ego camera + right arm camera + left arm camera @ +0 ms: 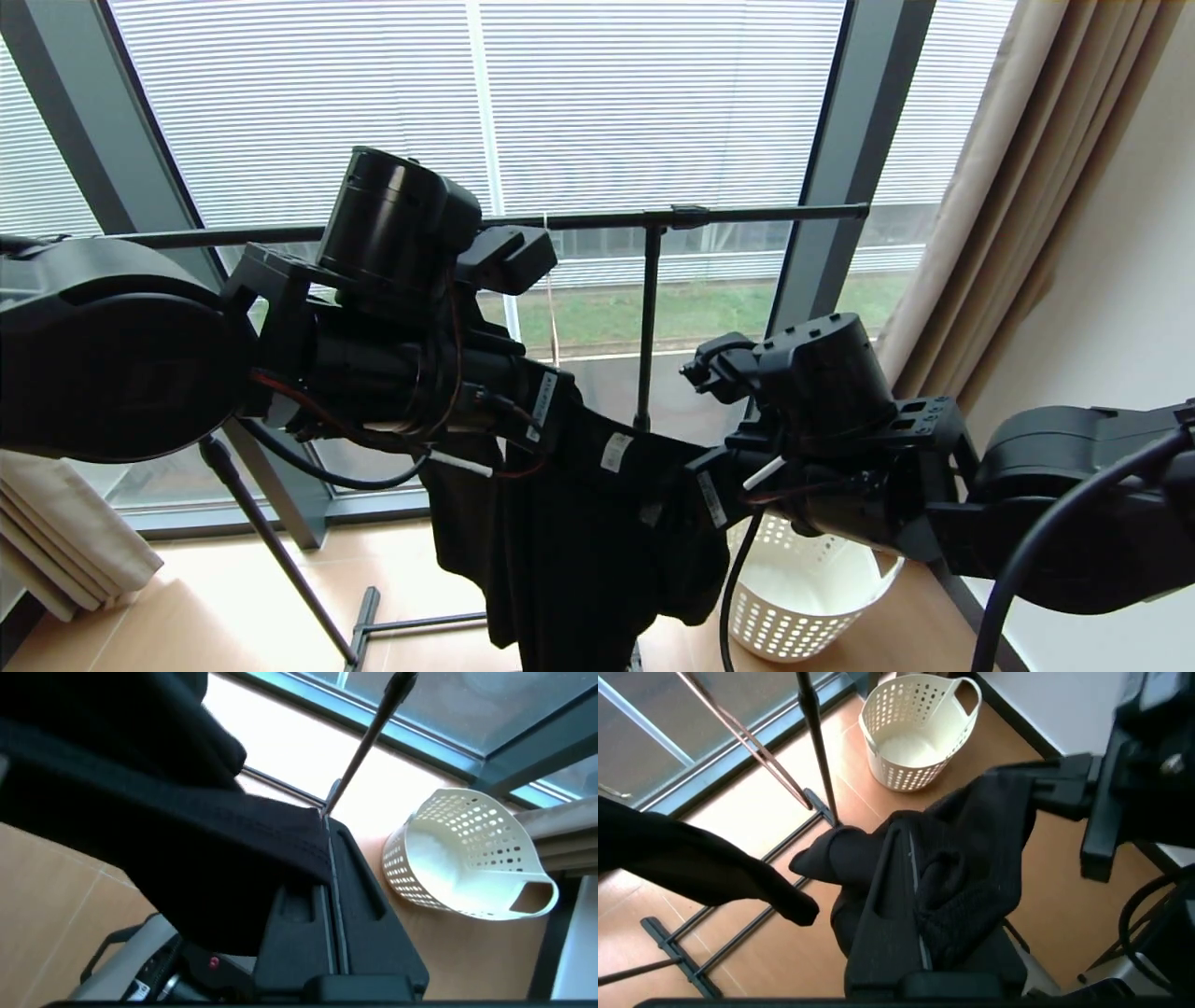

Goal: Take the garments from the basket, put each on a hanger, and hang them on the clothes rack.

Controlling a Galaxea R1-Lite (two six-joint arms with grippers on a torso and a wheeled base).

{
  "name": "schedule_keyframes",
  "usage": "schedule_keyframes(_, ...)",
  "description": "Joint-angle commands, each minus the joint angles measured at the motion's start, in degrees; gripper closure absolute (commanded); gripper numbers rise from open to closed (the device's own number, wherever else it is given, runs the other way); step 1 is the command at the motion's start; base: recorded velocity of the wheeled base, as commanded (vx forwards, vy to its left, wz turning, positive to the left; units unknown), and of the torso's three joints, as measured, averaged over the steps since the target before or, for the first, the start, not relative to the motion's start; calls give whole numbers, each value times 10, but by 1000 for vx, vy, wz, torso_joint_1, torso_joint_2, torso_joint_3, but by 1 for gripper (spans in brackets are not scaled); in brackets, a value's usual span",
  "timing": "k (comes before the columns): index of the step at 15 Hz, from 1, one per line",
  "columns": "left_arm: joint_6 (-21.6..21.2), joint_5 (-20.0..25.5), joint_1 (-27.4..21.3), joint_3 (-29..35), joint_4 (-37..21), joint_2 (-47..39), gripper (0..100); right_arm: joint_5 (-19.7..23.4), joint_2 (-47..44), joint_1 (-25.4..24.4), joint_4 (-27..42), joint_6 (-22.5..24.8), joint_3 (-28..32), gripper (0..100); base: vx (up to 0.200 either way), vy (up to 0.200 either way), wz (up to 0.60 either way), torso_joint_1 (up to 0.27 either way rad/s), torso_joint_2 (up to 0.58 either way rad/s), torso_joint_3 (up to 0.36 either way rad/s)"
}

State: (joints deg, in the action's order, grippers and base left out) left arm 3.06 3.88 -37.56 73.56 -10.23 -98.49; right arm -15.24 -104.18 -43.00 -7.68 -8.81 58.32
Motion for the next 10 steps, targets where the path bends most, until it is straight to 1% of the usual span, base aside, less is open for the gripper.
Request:
schedule_keyframes(1, -10, 1, 2, -22, 0, 1, 0, 2, 30, 9, -1, -14, 3, 100, 0, 0, 0, 0, 0, 0)
schedule_keyframes(3, -45, 1, 2, -49, -1, 8, 0, 3, 39, 12, -1, -16, 6, 100, 0, 0, 0, 0, 0, 0)
schedule_keyframes(4, -54, 3, 2, -61, -1, 12, 0, 4, 41, 14, -1, -16, 5, 100, 0, 0, 0, 0, 0, 0)
schedule_keyframes(5, -81, 4, 3, -97, 2, 23, 0, 4, 51, 29, -1, -20, 5, 100, 0, 0, 0, 0, 0, 0)
schedule_keyframes(6, -88, 3, 4, -116, 6, 31, 0, 4, 64, 40, 0, -30, -3, 100, 0, 0, 0, 0, 0, 0)
schedule_keyframes(8, -87, 3, 9, -138, 6, 42, 0, 6, 100, 65, -1, -51, -39, 100, 0, 0, 0, 0, 0, 0)
schedule_keyframes(9, -89, 6, 13, -147, 6, 50, 0, 14, 115, 78, -1, -52, -52, 100, 0, 0, 0, 0, 0, 0)
schedule_keyframes(10, -89, 21, 14, -150, 7, 55, 0, 21, 124, 88, -1, -52, -64, 100, 0, 0, 0, 0, 0, 0)
